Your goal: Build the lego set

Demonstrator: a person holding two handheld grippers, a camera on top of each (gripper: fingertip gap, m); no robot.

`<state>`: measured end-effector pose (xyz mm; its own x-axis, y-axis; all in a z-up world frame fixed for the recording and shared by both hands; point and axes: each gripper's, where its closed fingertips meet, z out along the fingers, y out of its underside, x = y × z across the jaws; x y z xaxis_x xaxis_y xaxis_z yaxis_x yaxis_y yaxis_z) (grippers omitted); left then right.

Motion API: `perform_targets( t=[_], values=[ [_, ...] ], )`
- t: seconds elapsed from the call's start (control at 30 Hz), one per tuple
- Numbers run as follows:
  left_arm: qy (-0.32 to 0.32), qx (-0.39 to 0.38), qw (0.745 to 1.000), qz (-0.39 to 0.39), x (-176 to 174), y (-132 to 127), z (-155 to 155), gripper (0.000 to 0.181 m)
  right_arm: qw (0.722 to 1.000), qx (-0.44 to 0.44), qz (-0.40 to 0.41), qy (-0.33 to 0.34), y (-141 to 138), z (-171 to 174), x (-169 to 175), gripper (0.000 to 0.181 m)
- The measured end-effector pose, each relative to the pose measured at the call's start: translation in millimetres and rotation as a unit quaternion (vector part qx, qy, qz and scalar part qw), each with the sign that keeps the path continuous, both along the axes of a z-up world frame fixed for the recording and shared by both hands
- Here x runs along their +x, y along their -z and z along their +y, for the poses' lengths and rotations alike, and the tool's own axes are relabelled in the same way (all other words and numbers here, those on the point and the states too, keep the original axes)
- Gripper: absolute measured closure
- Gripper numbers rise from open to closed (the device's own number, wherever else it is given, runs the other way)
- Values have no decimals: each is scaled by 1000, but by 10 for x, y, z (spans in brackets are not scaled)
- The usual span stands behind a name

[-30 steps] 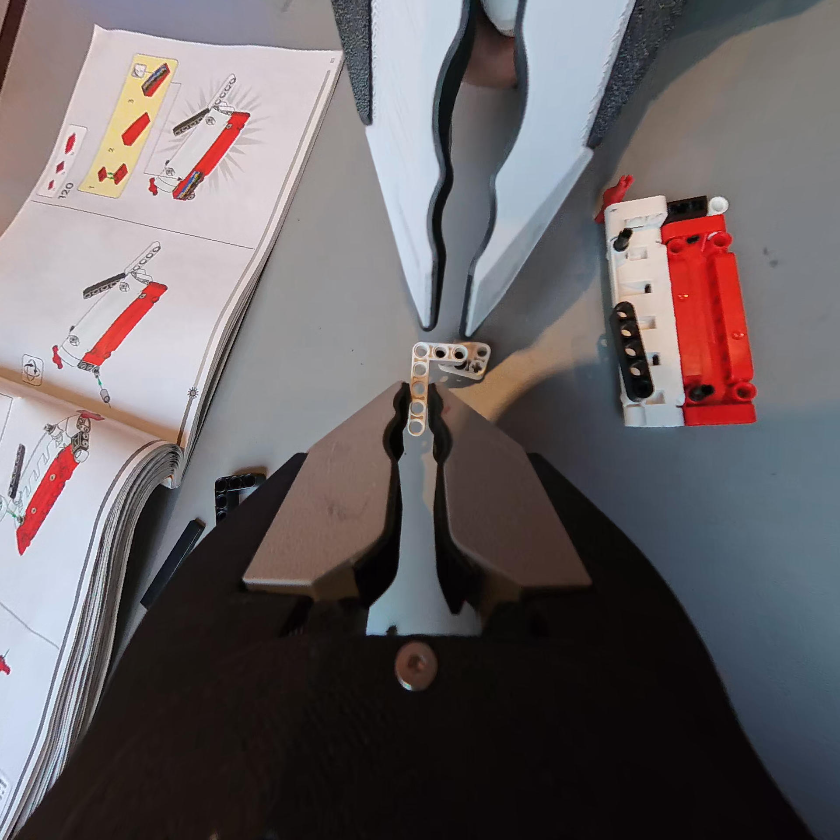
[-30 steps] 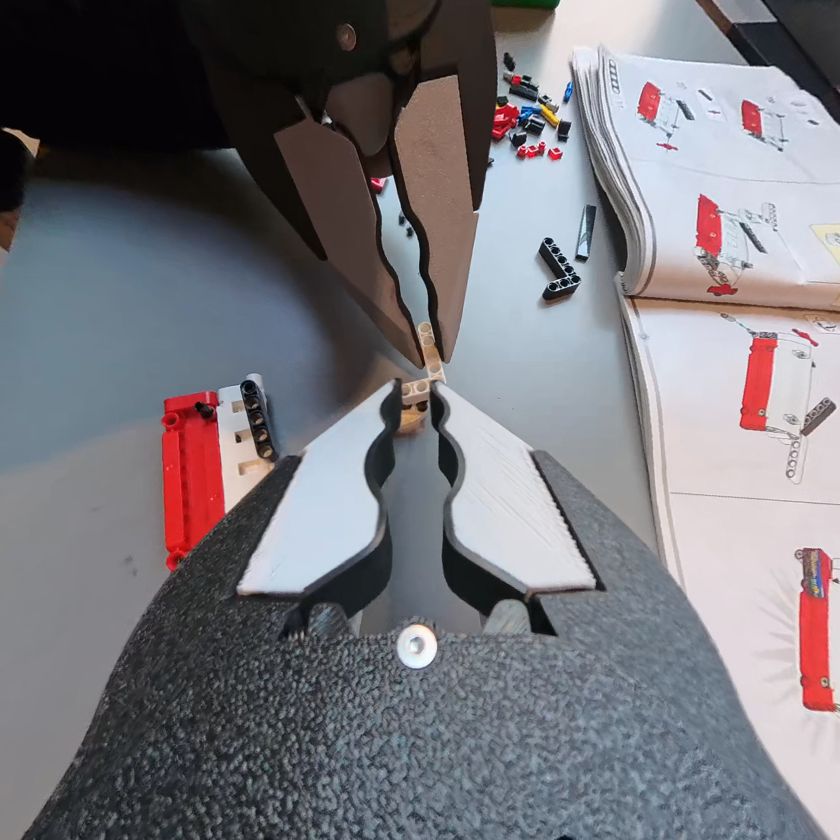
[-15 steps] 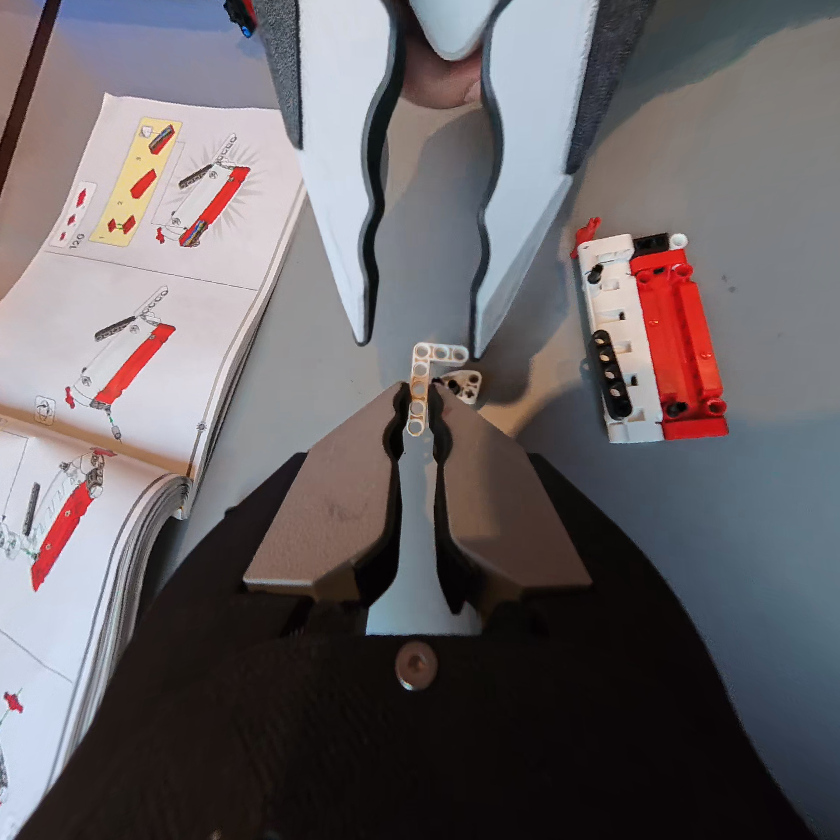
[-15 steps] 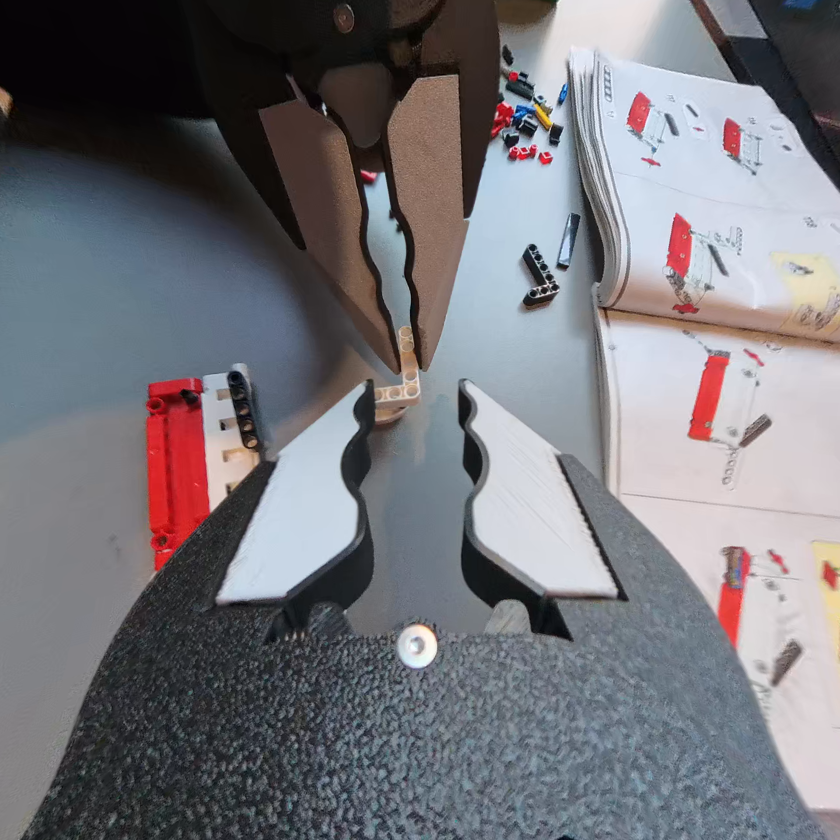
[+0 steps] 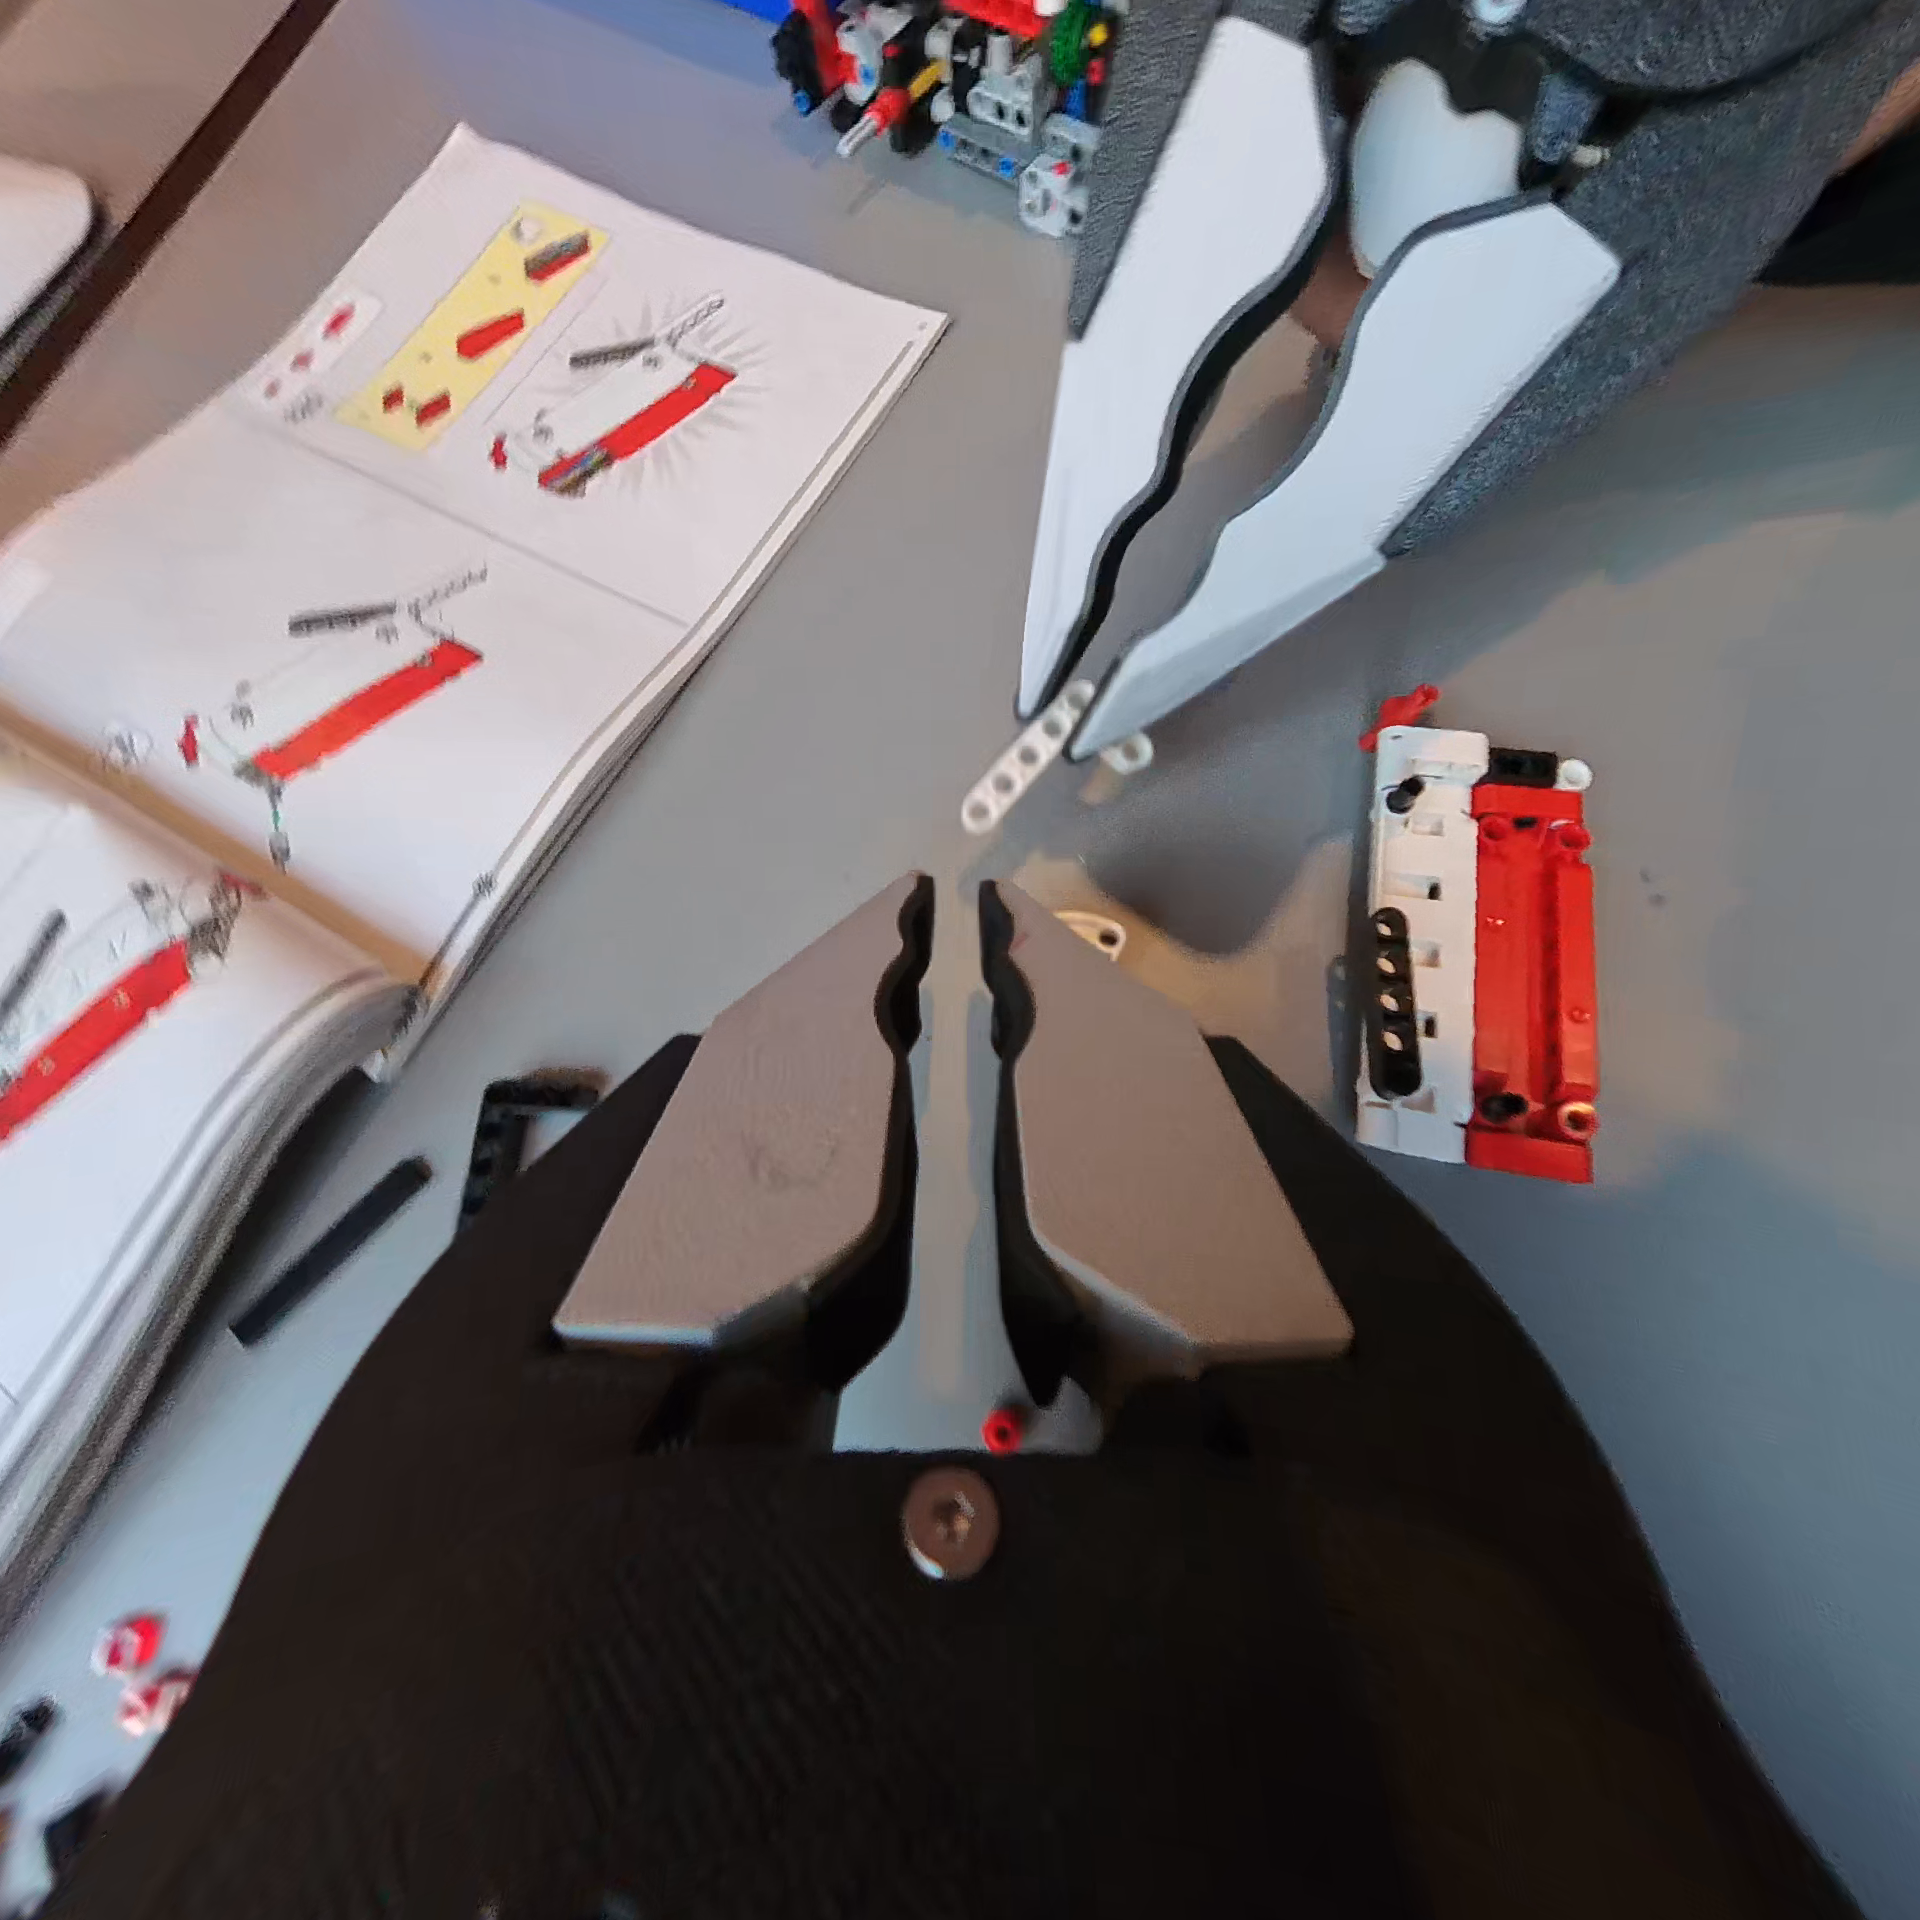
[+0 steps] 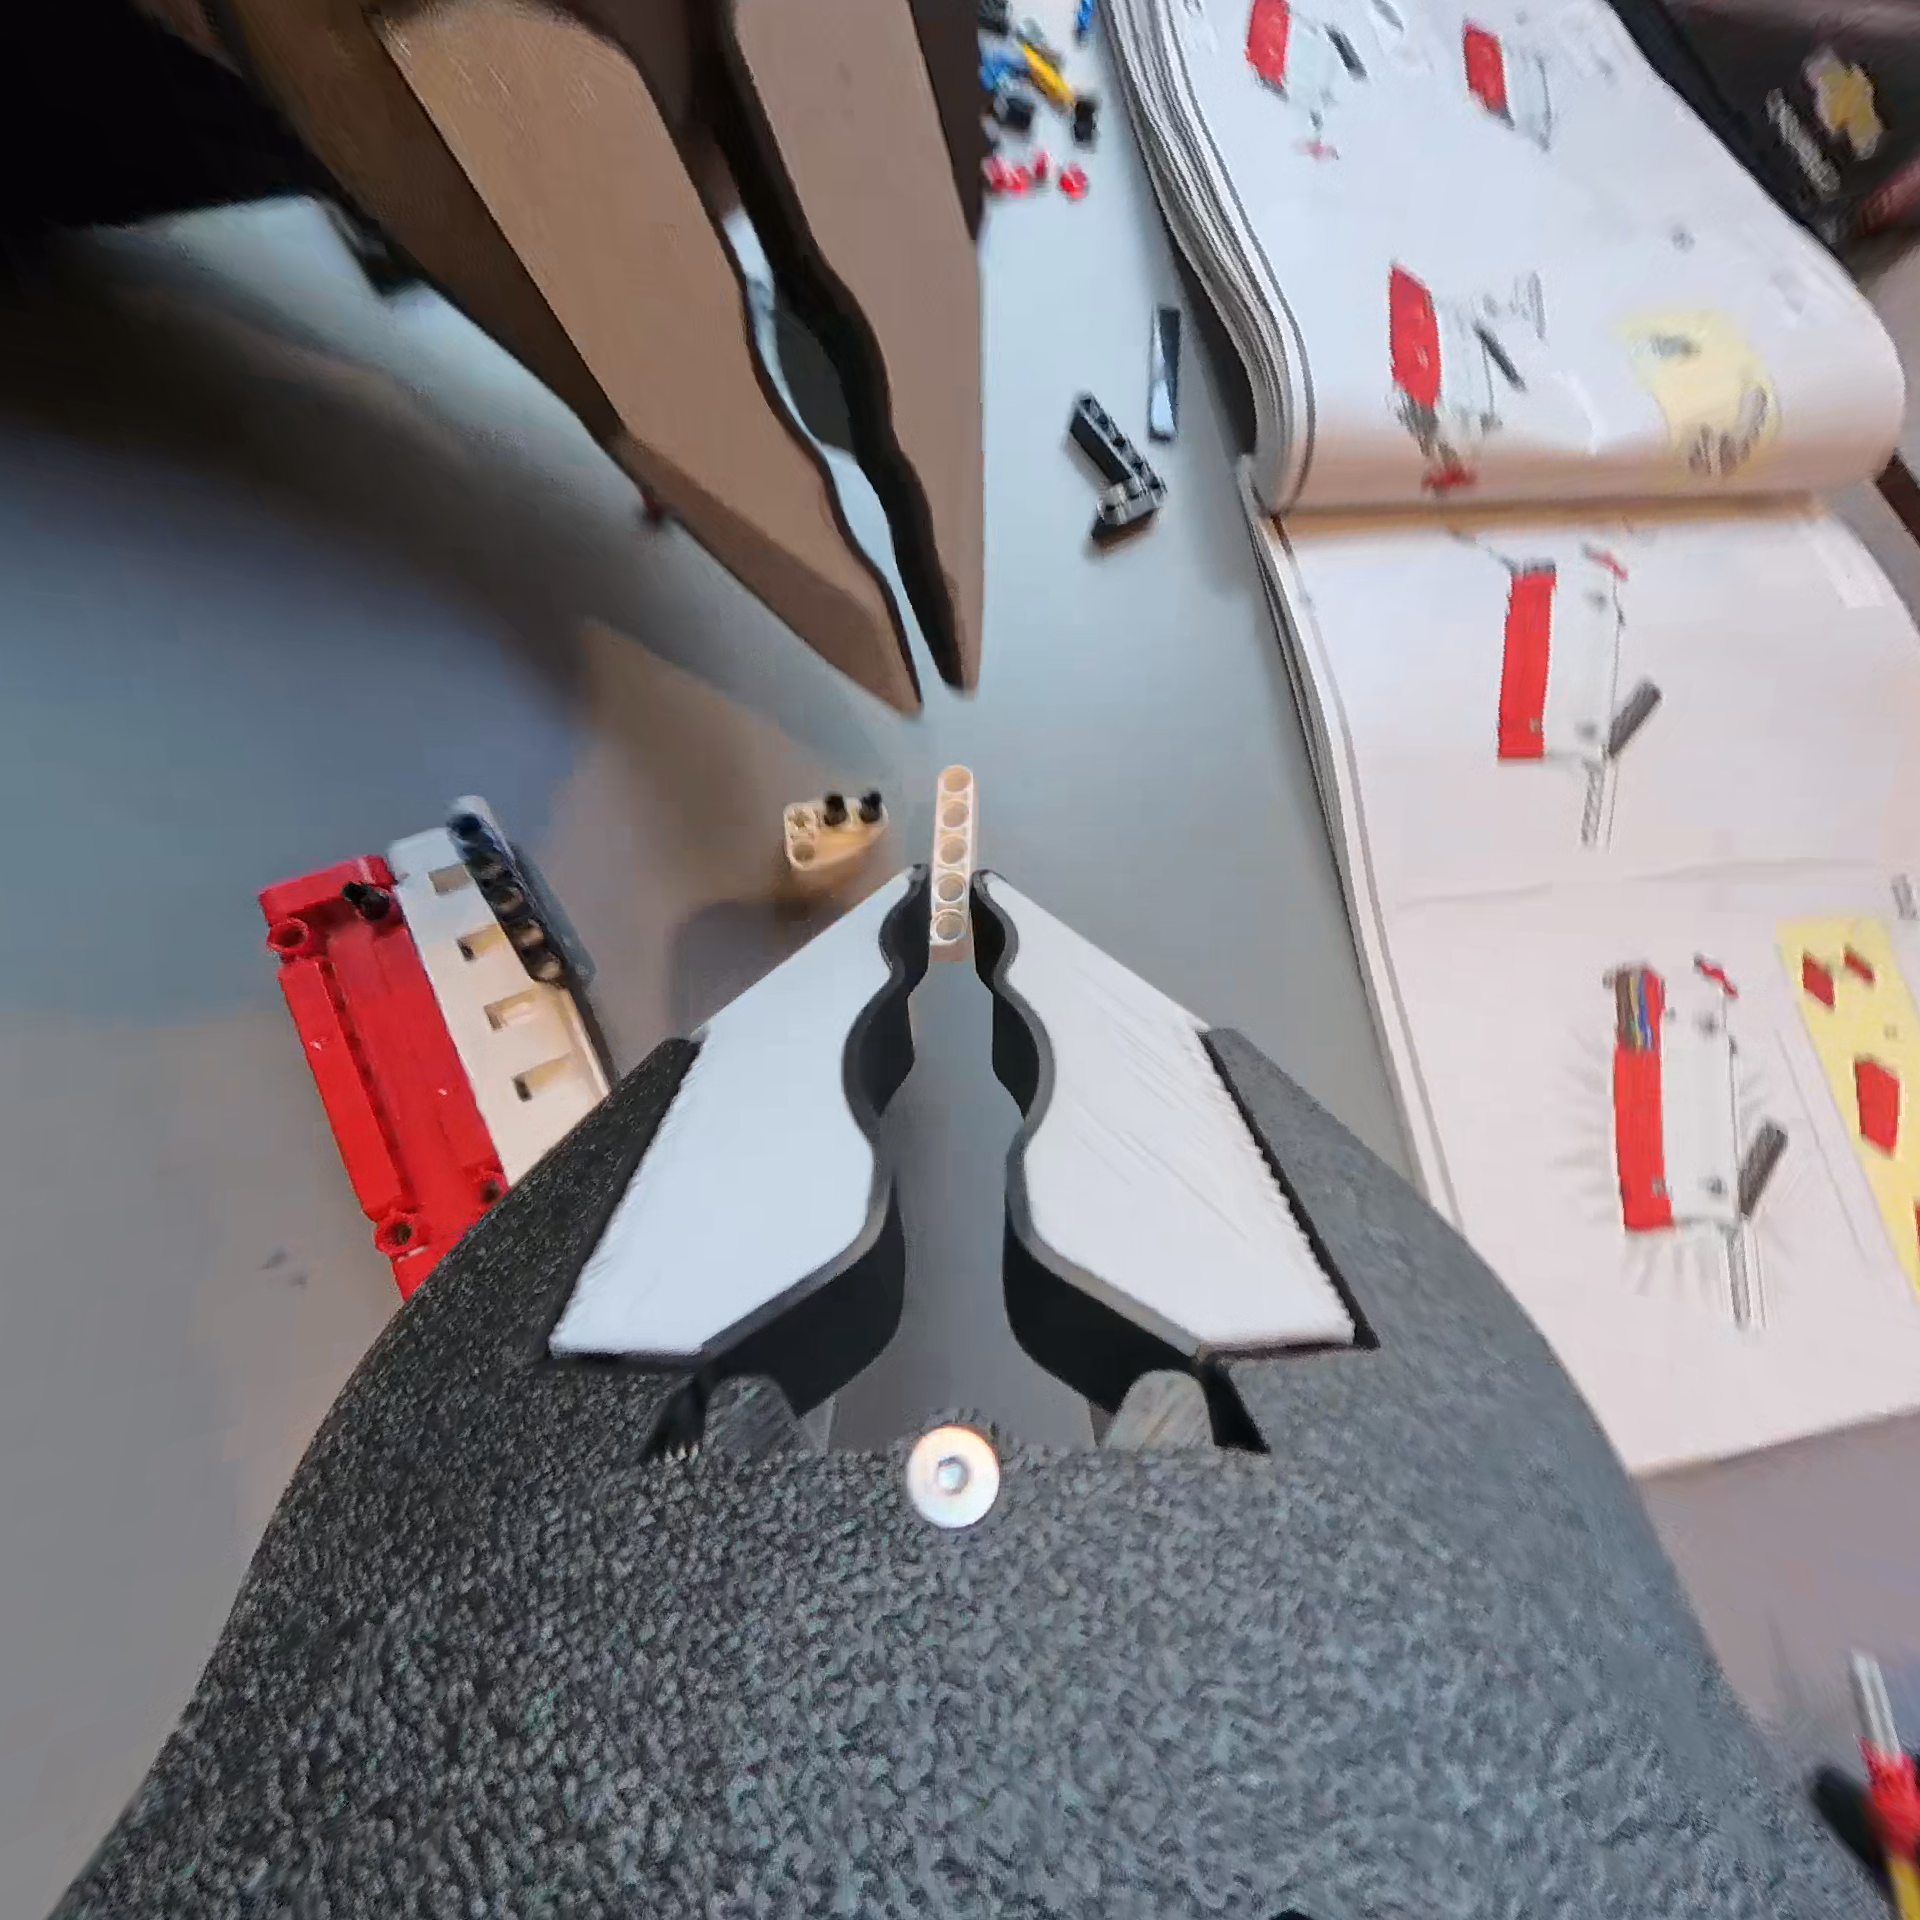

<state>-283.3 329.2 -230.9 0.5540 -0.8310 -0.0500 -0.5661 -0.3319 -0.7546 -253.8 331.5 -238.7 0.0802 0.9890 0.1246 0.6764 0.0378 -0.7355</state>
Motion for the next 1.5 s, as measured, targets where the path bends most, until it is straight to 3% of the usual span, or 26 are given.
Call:
perform_targets(
  t=[0.13, 0.23, 0.33, 0.43, 0.53, 0.63, 0.73, 0.9, 1.23, 1.37, 1.5],
  values=[
    [-35, -112, 993, -13, 32, 191, -244, 157, 996, -16, -32, 85, 175, 150, 174, 174],
    [-44, -119, 991, 31, 70, 408, -290, 149, 991, -25, -50, 122, 287, 204, 226, 174],
    [-33, -122, 992, 26, 192, 395, -294, 145, 987, -45, -42, 147, 295, 198, 228, 174],
    [-25, -94, 994, 57, 205, 419, -212, 164, 986, -68, -35, 151, 303, 103, 252, 174],
    [53, -75, 992, 81, 287, 424, -259, 168, 986, -79, -27, 146, 268, -10, 317, 174],
    [117, -59, 987, 95, 317, 420, -299, 162, 992, -58, -18, 114, 151, -102, 373, 168],
    [114, -53, 988, 86, 260, 340, -268, 155, 995, -29, -31, 93, 85, -72, 465, 161],
    [89, -70, 991, 65, 209, 363, -309, 157, 993, -16, -113, 38, 249, -85, 624, 156],
    [106, -63, 991, 48, 240, 421, -359, 168, 988, -34, -108, -100, 233, -507, 331, 166],
    [122, -57, 990, 38, 229, 419, -381, 169, 988, 17, -96, -121, 115, -309, 299, 161],
    [142, -52, 988, 30, 251, 419, -394, 168, 961, 96, -119, -228, 148, -324, 239, 157]
  ],
)
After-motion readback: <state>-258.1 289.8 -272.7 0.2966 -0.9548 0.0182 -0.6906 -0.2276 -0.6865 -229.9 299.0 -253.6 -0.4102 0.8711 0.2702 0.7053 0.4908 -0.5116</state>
